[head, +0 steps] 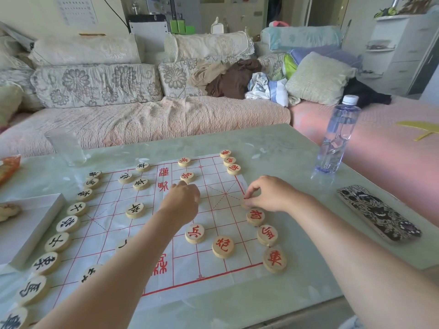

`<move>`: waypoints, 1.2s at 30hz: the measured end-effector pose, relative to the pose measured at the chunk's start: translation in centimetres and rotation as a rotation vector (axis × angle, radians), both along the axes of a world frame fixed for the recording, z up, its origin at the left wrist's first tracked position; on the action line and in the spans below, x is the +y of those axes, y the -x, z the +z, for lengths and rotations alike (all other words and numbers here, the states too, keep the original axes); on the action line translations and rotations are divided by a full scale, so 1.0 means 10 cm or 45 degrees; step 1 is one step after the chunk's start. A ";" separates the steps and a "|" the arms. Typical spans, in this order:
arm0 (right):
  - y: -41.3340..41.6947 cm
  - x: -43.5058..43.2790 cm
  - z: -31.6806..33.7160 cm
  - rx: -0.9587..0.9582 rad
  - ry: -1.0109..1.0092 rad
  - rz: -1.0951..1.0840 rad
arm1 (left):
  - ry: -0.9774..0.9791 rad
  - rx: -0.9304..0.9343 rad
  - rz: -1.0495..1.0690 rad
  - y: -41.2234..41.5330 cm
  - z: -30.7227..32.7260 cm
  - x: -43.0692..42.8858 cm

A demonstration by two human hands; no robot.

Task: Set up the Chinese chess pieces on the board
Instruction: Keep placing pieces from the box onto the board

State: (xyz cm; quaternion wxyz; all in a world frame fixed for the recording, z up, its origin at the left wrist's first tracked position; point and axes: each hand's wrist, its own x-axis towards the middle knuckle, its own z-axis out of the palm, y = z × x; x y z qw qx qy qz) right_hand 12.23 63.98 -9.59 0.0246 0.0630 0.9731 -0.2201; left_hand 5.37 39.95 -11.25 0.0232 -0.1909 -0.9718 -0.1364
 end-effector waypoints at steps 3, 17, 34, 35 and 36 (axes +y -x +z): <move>0.01 -0.08 0.06 0.082 -0.051 -0.004 | 0.032 0.010 0.003 0.00 0.01 0.00; 0.25 -1.22 0.26 0.182 0.255 0.183 | -0.168 0.118 0.071 -0.03 0.22 -0.99; 0.87 -3.96 0.31 0.136 0.204 0.659 | -0.123 0.060 0.559 0.04 0.20 -3.64; 0.93 -4.11 0.32 0.145 0.178 0.684 | -0.120 0.069 0.592 0.06 0.18 -3.76; 0.99 -4.25 0.31 0.157 0.143 0.711 | -0.119 0.079 0.628 0.07 0.16 -3.88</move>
